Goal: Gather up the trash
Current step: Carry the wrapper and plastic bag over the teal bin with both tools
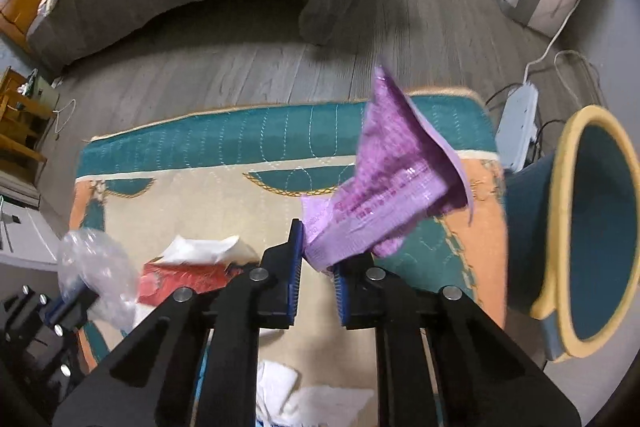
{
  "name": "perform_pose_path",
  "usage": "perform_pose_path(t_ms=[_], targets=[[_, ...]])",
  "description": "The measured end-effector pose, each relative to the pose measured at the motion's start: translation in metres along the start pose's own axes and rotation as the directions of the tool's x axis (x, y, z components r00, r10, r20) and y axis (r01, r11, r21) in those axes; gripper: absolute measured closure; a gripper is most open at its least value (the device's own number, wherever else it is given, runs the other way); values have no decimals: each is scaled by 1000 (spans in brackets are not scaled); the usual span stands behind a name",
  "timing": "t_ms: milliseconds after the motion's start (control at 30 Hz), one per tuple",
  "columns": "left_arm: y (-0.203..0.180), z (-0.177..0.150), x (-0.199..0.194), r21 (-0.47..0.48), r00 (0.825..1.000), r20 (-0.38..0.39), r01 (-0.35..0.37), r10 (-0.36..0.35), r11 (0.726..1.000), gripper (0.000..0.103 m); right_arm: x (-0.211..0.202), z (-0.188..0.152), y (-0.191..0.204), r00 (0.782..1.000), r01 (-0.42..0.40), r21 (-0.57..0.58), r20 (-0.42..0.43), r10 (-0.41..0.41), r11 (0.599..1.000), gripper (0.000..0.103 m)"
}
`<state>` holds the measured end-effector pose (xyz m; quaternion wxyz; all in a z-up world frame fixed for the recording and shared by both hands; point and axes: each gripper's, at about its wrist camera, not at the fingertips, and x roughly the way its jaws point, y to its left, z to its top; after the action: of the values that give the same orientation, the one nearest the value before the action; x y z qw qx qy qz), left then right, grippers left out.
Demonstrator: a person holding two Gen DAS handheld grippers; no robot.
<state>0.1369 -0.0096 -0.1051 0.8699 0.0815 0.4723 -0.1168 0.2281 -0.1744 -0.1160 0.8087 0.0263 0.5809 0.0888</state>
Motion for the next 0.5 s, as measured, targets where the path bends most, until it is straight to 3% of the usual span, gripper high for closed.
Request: perform_pose_path(t_ms=[200,500], targets=[[-13,5,-35,41,996,92,-20,16,999,98,-41,-12,-1,998,-13,-16,67,14,1000,90],[-47,16,-85,116,972,235,-25,-3,993,98,-100,-34,-23,983,-14,24,185,9,1000,90]])
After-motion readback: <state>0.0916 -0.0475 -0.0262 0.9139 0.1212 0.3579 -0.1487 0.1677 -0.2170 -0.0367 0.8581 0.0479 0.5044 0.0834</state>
